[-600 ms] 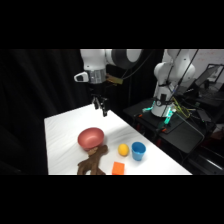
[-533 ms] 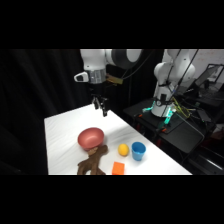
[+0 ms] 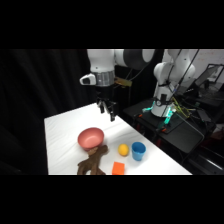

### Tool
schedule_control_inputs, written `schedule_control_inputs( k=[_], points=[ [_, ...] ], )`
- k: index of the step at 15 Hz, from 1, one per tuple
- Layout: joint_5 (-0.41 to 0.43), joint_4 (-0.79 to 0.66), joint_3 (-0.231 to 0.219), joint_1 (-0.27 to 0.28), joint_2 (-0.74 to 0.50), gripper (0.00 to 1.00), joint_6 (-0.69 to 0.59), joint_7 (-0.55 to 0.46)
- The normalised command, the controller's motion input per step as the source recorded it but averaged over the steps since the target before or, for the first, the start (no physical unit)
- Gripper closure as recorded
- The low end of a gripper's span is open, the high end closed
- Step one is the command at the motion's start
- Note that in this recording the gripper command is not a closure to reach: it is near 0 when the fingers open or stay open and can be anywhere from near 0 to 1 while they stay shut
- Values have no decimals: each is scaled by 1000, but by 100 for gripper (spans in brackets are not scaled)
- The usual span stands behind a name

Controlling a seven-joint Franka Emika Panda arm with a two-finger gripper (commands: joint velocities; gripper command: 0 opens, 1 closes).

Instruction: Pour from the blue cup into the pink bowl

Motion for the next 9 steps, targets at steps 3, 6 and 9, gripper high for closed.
schedule_control_inputs(
  k=[3, 6, 9],
  points=[
    [135, -407, 181, 178, -455, 0, 85, 206],
    [141, -450, 155, 141, -448, 0, 159, 222],
    [133, -433, 150, 127, -325, 0, 330, 118]
  ],
)
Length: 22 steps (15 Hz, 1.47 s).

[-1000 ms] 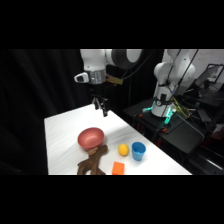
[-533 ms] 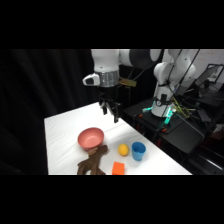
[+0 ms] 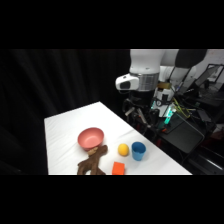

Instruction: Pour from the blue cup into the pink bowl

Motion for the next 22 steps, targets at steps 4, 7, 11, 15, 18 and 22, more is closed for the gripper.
schedule_control_inputs(
  k=[4, 7, 11, 15, 18, 22],
  points=[
    [186, -361, 104, 92, -118, 0, 535, -17],
    [125, -268, 74, 44, 89, 0, 615, -1],
    [-100, -130, 40, -7, 245, 0, 539, 154],
    [-152, 30, -25, 24, 312, 0, 363, 164],
    [-185, 144, -113, 86, 354, 0, 266, 159],
    [-202, 212, -226, 175, 336, 0, 200, 190]
  ],
)
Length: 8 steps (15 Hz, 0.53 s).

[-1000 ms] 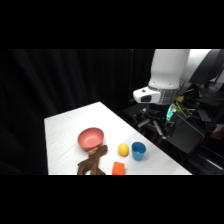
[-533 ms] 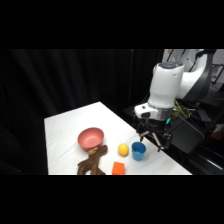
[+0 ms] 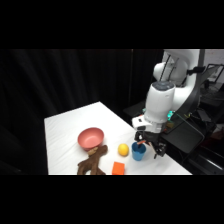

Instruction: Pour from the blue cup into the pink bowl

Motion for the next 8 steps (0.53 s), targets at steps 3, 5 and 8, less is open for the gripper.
schedule_control_inputs(
  k=[3, 5, 8],
  points=[
    [-110, 204, -209, 202, 257, 100, 133, 157],
    [-87, 136, -179, 213, 110, 100, 77, 164],
    [-103, 94, -156, 197, 21, 100, 2, 149]
  ],
)
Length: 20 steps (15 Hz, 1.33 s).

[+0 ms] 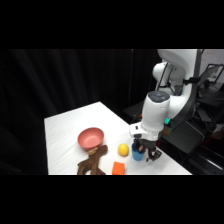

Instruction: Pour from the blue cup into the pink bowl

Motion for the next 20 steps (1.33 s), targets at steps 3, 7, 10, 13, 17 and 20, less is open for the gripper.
schedule_control_inputs(
  k=[3, 7, 10, 13, 17, 20],
  points=[
    [-134, 61, -140, 160, -18, 56, -43, 138],
    [-57, 33, -41, 44, -175, 6, -314, 65],
    [-7, 75, 85, -106, -498, 6, -858, -78],
    [53, 137, 147, -233, -573, 6, -782, -225],
    [52, 184, 109, -250, -298, 7, -422, -325],
    [250, 206, 44, -274, -25, 8, -138, -674]
  ],
)
